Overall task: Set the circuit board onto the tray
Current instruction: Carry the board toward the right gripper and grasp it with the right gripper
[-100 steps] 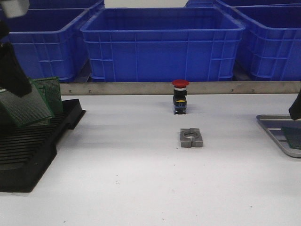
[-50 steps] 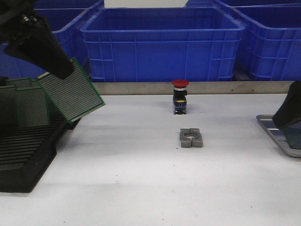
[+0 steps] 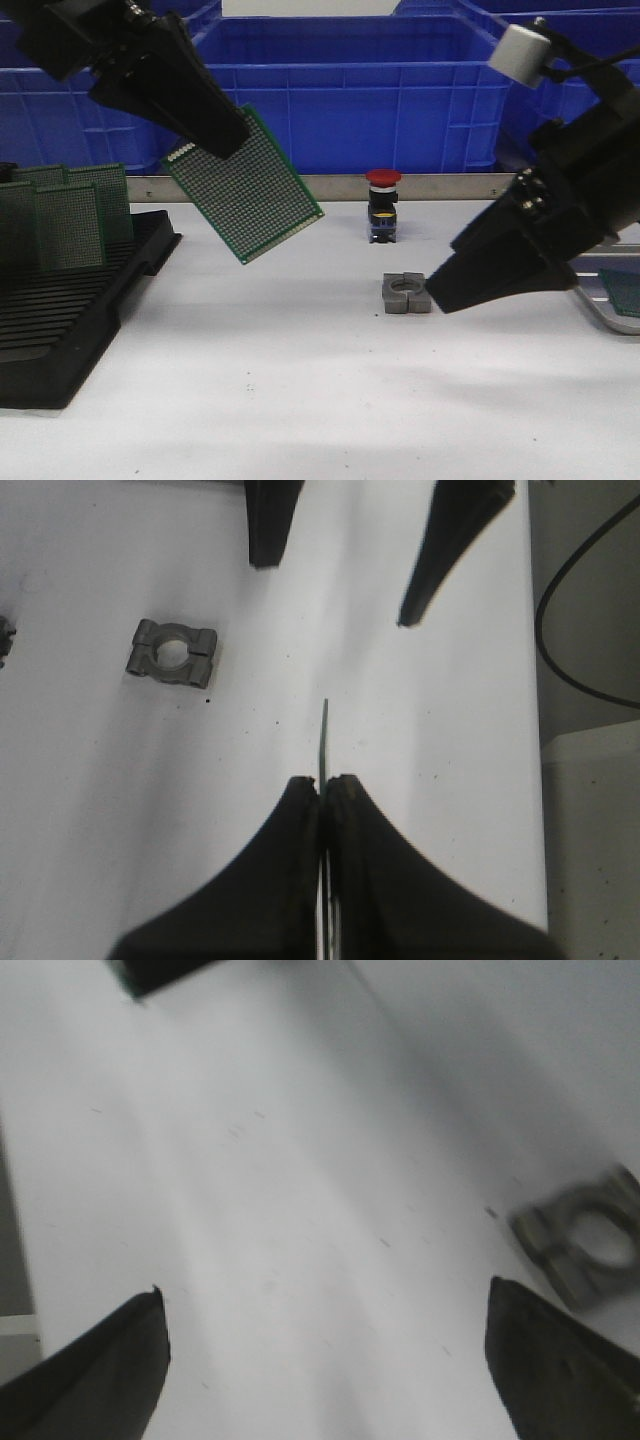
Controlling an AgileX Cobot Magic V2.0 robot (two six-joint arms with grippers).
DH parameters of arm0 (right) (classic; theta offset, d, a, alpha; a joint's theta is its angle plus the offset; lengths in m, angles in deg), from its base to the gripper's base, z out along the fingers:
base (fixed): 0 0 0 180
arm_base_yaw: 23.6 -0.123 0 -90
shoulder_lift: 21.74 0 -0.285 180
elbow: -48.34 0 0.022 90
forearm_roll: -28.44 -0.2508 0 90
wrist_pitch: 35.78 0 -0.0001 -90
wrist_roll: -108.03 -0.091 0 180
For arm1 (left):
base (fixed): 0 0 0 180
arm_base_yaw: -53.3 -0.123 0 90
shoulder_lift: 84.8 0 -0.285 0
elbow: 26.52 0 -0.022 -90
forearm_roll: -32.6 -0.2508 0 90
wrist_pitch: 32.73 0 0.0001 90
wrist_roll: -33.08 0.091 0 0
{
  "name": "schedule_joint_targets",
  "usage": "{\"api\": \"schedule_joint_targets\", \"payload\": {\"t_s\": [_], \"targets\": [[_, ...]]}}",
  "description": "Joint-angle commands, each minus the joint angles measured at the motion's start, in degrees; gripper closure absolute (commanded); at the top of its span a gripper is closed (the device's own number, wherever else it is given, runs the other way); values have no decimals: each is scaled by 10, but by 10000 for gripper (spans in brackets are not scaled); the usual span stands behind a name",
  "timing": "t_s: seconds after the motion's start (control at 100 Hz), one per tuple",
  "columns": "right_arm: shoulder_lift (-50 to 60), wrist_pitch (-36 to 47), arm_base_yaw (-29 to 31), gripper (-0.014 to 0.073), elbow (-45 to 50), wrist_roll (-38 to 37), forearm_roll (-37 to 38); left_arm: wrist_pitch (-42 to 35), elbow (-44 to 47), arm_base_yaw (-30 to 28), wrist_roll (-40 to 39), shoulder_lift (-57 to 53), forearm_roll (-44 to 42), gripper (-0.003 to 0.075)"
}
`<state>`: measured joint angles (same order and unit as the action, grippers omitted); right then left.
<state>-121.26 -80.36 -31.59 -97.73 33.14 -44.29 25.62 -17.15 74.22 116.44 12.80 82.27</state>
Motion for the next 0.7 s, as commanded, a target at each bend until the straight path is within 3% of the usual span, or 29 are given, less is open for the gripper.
{"api": "schedule_joint_targets", "payload": {"t_s": [0.0,0.09,0.34,0.69], "targets": [[19,-78,-17,-58,-17,81,-71,2,-19,5,-7,-21,56,740],[19,-98,-34,-58,-17,116,-116,4,-19,5,-7,-21,67,740],[18,-84,-75,-58,-17,126,-220,5,-19,5,-7,-21,69,740],[-1,-81,-117,-45,-50,160,-249,6,-19,5,-7,-21,70,740]]}}
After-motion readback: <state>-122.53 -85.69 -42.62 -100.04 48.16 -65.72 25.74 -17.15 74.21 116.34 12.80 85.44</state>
